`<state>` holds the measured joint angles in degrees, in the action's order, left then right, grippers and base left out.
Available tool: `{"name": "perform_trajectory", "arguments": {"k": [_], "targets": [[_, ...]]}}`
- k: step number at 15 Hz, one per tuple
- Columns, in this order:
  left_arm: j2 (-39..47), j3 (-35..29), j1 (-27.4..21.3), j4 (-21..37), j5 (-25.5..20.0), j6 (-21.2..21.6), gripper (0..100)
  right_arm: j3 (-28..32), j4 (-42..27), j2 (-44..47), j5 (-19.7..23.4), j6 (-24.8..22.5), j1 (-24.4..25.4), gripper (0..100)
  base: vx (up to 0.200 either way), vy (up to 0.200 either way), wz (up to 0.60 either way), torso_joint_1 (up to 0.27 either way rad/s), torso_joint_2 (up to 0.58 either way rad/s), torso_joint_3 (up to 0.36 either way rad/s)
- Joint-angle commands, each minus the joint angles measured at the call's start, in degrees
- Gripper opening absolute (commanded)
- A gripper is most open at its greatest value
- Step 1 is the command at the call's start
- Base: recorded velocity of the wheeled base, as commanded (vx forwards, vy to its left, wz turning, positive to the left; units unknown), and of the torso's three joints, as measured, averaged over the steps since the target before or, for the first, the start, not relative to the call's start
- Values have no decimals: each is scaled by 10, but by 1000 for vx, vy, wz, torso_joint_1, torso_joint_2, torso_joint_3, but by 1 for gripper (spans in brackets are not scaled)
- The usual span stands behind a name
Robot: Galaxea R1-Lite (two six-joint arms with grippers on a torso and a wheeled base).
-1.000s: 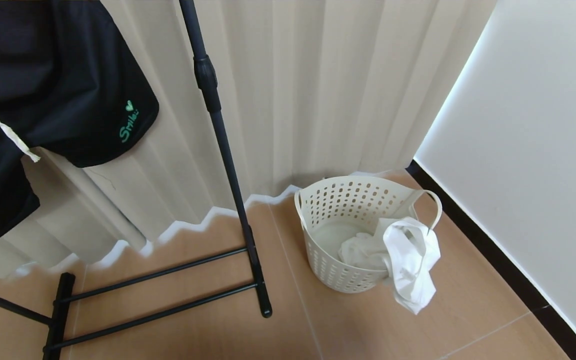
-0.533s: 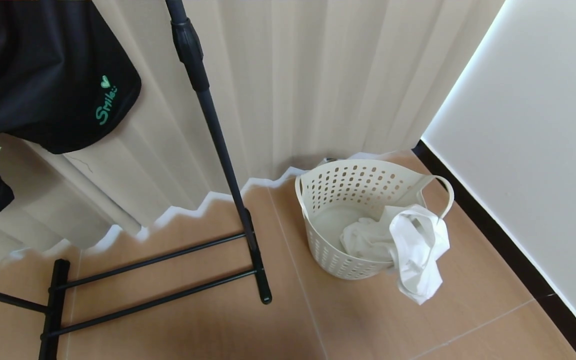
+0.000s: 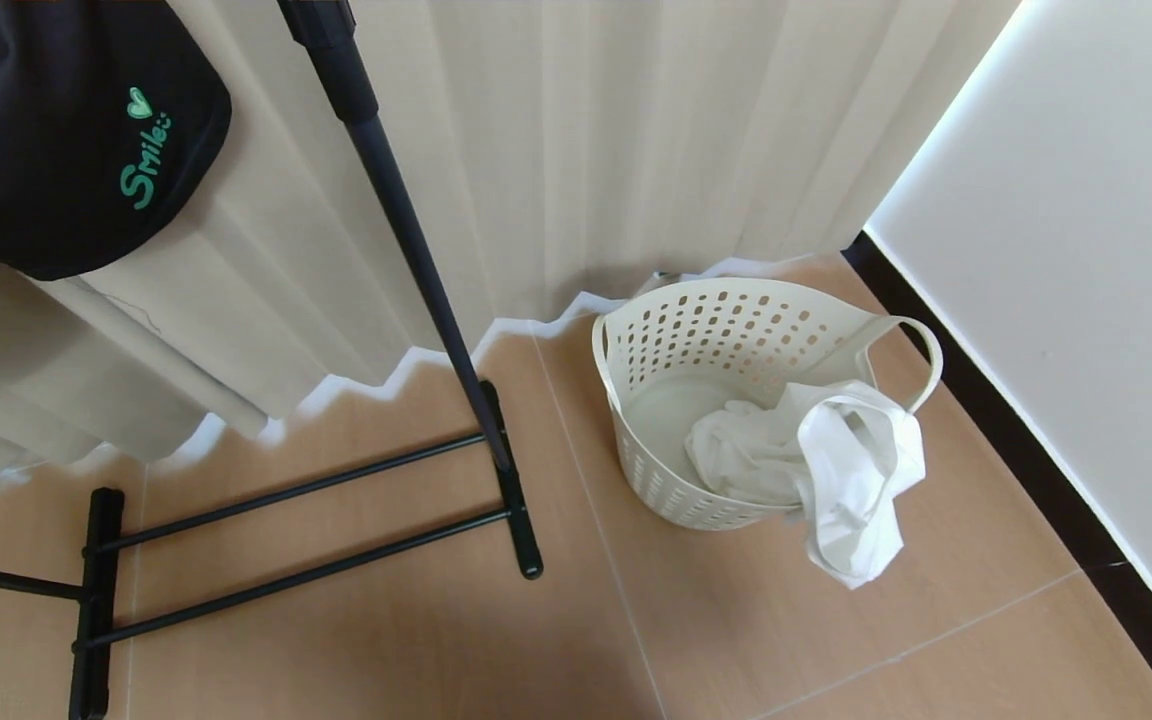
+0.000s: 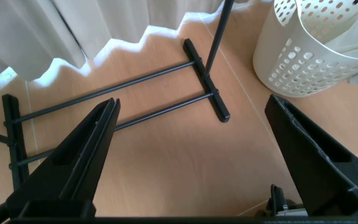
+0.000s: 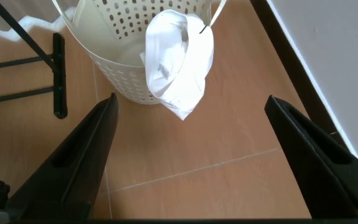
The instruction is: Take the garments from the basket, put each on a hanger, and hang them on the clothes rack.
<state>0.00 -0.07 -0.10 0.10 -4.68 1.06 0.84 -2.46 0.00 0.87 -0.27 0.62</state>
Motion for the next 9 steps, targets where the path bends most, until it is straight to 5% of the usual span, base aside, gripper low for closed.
{"name": "perform_trajectory", "arguments": {"k": [1, 4, 8, 9], "targets": [[1, 0, 0, 0, 0, 0, 100, 1, -3, 18, 0, -2, 3, 100, 0, 0, 0, 2, 2, -105], [0, 1, 0, 0, 0, 0, 100, 1, 10, 165, 2, -2, 12, 100, 0, 0, 0, -1, -1, -22], [1, 0, 0, 0, 0, 0, 100, 21, 143, 403, 5, -9, 79, 100, 0, 0, 0, 0, 0, 0], [1, 0, 0, 0, 0, 0, 100, 57, 142, 471, 5, -59, 84, 100, 0, 0, 0, 0, 0, 0]]}}
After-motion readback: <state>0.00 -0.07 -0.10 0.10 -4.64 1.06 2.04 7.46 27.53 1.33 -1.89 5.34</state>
